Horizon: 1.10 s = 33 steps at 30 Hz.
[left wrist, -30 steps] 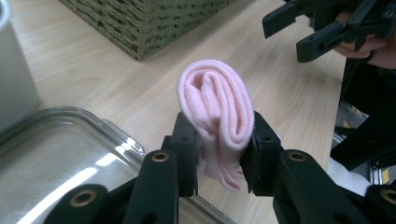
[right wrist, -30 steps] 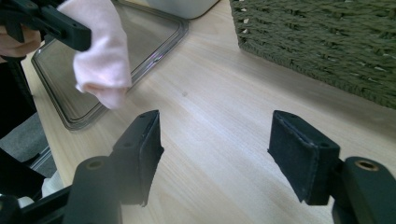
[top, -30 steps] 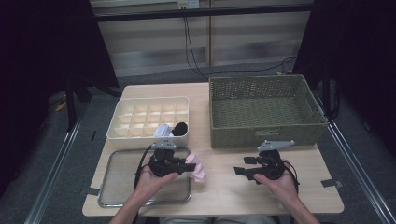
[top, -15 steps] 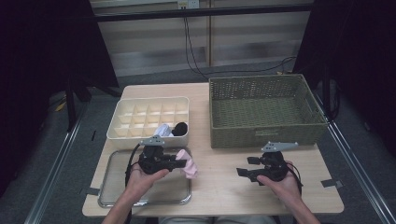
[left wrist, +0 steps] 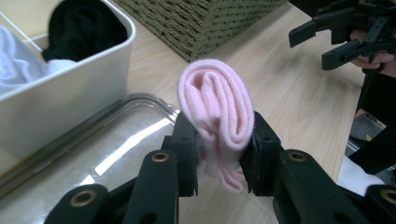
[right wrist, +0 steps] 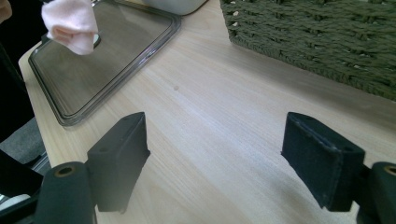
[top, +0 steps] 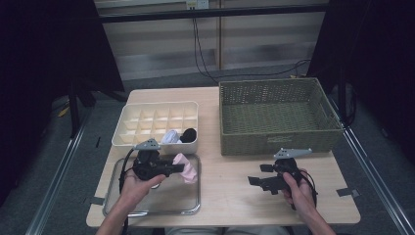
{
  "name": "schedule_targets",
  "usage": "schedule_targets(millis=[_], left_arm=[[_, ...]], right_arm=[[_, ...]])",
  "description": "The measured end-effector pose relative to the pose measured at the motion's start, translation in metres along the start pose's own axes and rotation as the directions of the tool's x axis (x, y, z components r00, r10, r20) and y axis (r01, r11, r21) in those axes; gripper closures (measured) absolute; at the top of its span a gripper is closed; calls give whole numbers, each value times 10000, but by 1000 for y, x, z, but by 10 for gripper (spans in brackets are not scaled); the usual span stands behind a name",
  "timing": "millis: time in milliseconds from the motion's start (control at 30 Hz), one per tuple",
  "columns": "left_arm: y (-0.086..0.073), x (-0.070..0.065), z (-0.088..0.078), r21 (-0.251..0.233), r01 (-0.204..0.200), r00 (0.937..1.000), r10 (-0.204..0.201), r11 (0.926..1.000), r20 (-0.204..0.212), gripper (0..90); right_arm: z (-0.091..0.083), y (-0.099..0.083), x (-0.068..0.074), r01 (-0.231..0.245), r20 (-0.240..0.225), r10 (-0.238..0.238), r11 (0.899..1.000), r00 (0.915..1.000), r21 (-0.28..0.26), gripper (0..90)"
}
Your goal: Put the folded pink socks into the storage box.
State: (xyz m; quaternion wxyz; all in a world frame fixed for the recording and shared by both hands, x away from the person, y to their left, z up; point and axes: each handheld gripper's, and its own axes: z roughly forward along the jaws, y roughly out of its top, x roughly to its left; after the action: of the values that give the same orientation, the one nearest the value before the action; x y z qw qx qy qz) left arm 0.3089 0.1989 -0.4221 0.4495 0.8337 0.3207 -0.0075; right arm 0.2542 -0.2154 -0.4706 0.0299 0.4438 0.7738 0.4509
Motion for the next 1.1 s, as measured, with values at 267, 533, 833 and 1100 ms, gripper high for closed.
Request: schedule_targets(millis=[267,533,833,1100], left_arm=[[2,7,-13,-129,52,9991,-57,9999,-417,694],[7,12,-23,-322,119,9974,-142,9994,-708,695],[15,18,-31,-333,52,9956,-83,9994,-929,695],[22,28,-40,-413,204,9927,-251,9989,-1179,695]], right_arm=[[1,-2,-1,173,43,-173,9998,9998,-2,212],[2,-3,-3,15,-54,-15,10000,10000,35,204],[0,-4,-4,78,85,-76,9998,9999,-204,191],[0,-4,-2,409,1,-409,9987,9992,-320,191]])
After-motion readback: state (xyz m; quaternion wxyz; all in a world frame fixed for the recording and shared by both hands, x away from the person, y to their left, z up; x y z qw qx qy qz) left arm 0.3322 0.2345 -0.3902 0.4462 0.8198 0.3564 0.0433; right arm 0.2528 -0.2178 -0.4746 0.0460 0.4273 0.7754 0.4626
